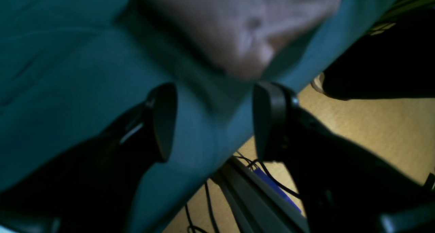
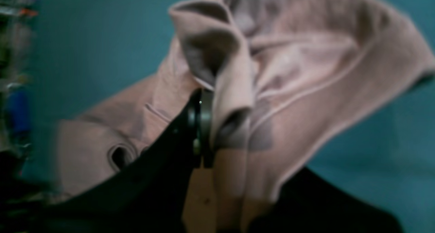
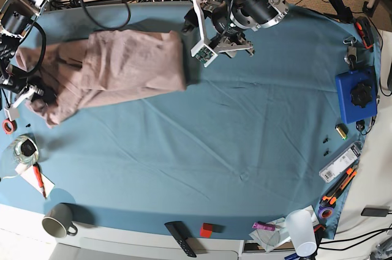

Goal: Fold the T-shirt properly
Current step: 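Hold the shirt with the left gripper while the right gripper folds the collar end over, then press and tuck the folded bundle with the right gripper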

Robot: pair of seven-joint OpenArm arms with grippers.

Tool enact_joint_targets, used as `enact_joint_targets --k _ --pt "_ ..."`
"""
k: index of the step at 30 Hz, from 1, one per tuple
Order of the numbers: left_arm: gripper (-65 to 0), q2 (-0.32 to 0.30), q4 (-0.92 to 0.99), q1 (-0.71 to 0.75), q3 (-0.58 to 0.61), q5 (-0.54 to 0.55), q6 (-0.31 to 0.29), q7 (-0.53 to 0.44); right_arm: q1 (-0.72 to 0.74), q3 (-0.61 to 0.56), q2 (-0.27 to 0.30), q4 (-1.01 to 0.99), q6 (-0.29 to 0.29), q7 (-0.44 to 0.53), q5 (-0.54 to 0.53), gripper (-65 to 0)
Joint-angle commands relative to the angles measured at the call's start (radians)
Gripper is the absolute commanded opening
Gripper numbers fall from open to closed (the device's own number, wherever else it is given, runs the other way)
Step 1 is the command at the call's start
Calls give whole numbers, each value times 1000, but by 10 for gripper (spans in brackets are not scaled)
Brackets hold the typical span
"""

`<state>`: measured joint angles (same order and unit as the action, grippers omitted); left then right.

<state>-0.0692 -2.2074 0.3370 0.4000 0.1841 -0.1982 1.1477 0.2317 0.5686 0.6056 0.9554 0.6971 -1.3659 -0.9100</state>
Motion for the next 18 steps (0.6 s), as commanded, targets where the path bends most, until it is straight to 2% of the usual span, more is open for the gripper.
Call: enact_joint_targets --k 1,4,7,12,15,18 --pt "-316 8 -19 -2 3 10 0 -16 28 8 32 13 1 57 21 -650" --pt "-316 8 -19 -2 3 10 0 -11 37 8 42 13 1 106 103 -650" --pt "-316 8 -19 -2 3 10 0 -11 37 8 42 13 1 81 98 -650" --pt "-316 8 -19 -2 3 9 1 -10 30 8 40 33 1 -30 -11 -650" --pt "-316 8 -26 -2 3 -32 50 -3 -5 8 40 104 1 -30 -63 -650" --pt "-316 8 -48 -1 3 -127 97 -3 -74 8 39 225 1 -30 -91 -650"
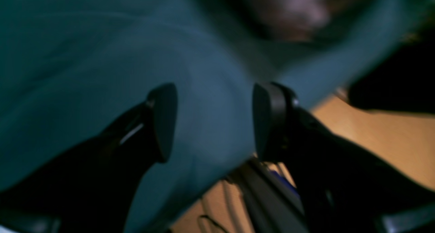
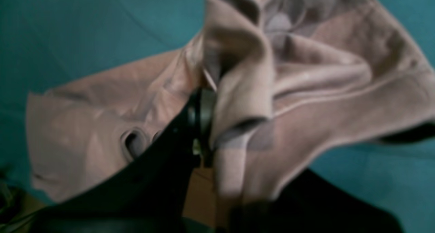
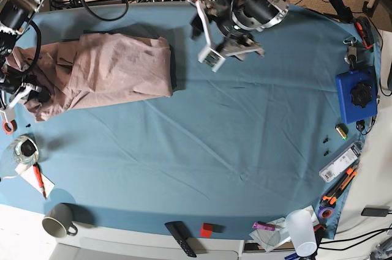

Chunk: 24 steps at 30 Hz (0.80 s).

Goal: Fold the T-shirt properly
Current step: 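Press and tuck the folded bundle with the right gripper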

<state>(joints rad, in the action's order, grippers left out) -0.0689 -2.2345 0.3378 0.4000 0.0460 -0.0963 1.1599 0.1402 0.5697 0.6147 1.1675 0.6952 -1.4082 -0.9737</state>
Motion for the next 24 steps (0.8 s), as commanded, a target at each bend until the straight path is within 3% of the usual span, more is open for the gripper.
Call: enact_joint_targets --k 1,5,11,20,24 --pt "-316 7 -29 0 3 -19 13 -15 -11 7 27 63 3 12 -39 -650" --pt "-319 6 -62 6 3 -132 79 -15 -130 7 19 258 3 12 -116 -650" --pt "-426 4 -82 14 3 -365 198 -15 -228 7 -50 509 3 12 -110 -650" --pt "-427 -37 -82 14 3 -568 324 -16 -311 6 -193 722 3 12 -183 -650" --pt "-427 -37 -82 15 3 -597 352 -16 -312 -9 -225 760 3 12 -207 -650"
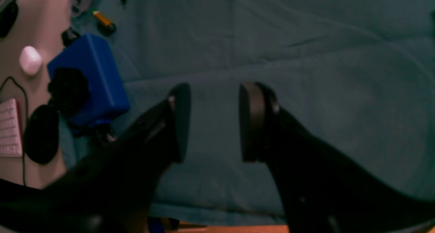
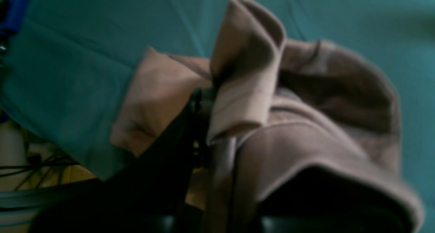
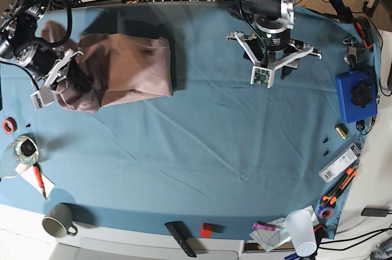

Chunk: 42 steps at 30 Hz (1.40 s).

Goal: Fold the T-shirt properly
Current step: 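Press and tuck the folded bundle with the right gripper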

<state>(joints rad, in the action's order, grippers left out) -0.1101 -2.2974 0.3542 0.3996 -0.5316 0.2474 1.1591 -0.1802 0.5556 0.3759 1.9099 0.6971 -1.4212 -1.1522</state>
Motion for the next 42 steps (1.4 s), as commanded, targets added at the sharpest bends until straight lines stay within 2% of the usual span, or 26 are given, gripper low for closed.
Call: enact_joint_targets --k 1,7,14,18,19,22,25,29,33,37,42 --pt "-427 4 -19 -2 3 -20 9 -15 9 -9 15 25 1 25 -30 -650" --pt "-427 4 -19 7 3 -19 19 -26 17 -155 14 45 1 25 10 -650" --pt "-427 5 -19 18 3 -41 19 -30 86 -316 -6 45 1 141 279 -650" --pt "-427 5 -19 29 3 -41 19 -34 119 -362 -19 45 1 143 297 -650" --pt "-427 5 -19 35 3 -41 19 -34 122 -377 -19 45 1 142 298 -640" --pt "-427 5 -19 46 3 -41 19 -40 122 -423 -19 45 1 140 317 -505" --pt "-427 5 -19 52 3 -41 18 -42 122 -457 -18 45 1 131 357 -490" --pt "-427 5 -19 64 3 -42 18 -54 123 -457 -12 61 1 108 338 -489" --pt "-427 11 -19 66 3 -45 18 -51 133 -457 -11 119 1 106 206 -490" --pt "-427 10 -19 71 3 -107 19 -24 134 -457 -11 159 1 106 109 -490" --pt "-427 10 -19 90 3 -130 26 -27 143 -455 -16 160 1 110 116 -490"
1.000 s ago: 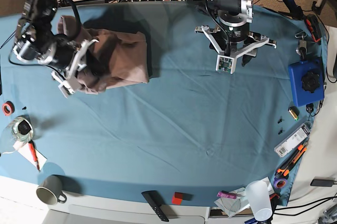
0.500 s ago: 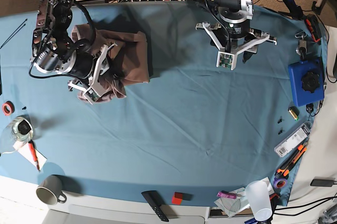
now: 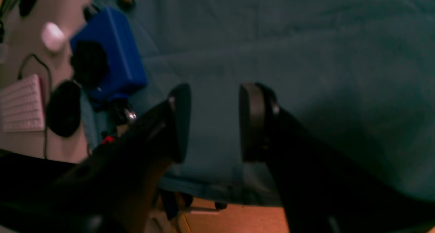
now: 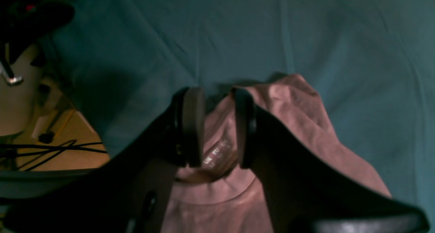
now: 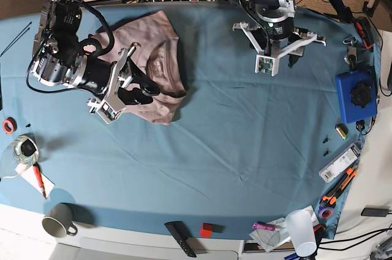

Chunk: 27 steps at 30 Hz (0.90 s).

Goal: Fold the T-shirt properly
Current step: 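Press and tuck the folded bundle with the right gripper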

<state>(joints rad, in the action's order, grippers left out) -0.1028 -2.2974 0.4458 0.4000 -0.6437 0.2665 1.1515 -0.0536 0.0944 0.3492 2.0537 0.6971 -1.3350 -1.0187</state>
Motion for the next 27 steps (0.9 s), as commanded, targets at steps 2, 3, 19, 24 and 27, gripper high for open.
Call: enact_joint_targets --k 2,3,19,24,27 --pt "-427 3 -19 3 3 -18 7 -19 20 17 11 16 1 31 19 -490" --pt "-427 3 -19 3 3 -18 7 -18 19 28 11 16 1 30 39 -490" --pt "-427 3 -19 3 3 -17 6 -19 -82 86 11 -291 -72 28 126 -637" --pt "-427 3 -19 3 3 -17 6 -23 -81 85 11 -412 -71 -2 34 -637" --pt "-427 3 -19 3 3 -18 6 -23 -64 89 11 -365 -24 -61 -104 -637"
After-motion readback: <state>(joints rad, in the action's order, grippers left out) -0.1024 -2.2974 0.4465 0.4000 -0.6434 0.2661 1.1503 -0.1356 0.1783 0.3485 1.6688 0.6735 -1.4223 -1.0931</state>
